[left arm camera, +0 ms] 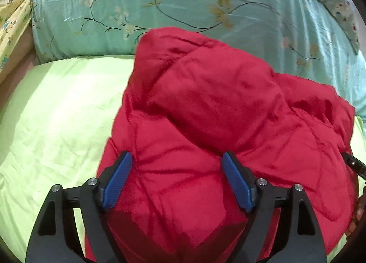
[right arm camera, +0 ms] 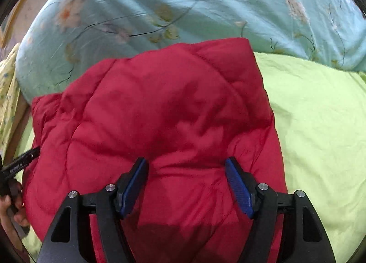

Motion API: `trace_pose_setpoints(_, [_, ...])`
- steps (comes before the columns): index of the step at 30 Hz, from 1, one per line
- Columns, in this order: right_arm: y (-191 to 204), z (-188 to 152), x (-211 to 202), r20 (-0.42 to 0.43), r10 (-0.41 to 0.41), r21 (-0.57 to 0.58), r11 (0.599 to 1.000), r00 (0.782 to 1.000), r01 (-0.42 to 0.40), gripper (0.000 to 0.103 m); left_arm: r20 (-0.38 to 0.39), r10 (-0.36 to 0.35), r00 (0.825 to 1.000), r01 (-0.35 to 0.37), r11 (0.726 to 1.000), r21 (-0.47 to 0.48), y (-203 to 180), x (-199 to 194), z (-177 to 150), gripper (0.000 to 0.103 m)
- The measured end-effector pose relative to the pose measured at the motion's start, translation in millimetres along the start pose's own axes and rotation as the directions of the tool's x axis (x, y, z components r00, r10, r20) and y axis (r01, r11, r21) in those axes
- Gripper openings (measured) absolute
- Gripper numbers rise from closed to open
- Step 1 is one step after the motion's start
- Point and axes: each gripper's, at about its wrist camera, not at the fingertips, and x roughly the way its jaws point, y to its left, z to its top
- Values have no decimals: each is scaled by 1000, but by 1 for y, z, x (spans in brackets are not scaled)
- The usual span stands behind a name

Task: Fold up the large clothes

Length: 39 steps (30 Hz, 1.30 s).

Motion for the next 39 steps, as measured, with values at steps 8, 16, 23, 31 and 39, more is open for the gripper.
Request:
trace_pose_setpoints(8, [-19,3,16,-5,18,84,996,1000,-18,72,-21,-6,1000,5,999,-37,9,20,9,86])
trace_pose_setpoints(16, [-22,4,18,5,28,87,996,1000,-28,72,8,-92,996,92,993,-74,32,-14,2,86])
trace_pose_setpoints(23, [-19,0,6,25,21,86,996,999,-23,72,11,-122,993,122,983,-136,62,-37,-16,86])
trace_pose_setpoints(31, [-17,0,1,26,16,74,997,1000,-18,73,-5,-148,989,144,972,-185,80,-38,-28,86])
trace_pose_setpoints(39, [-17,0,-11,43,32,83,996,999,-36,73,-13,-185,983,179,964,-195,84,-33,-28,86])
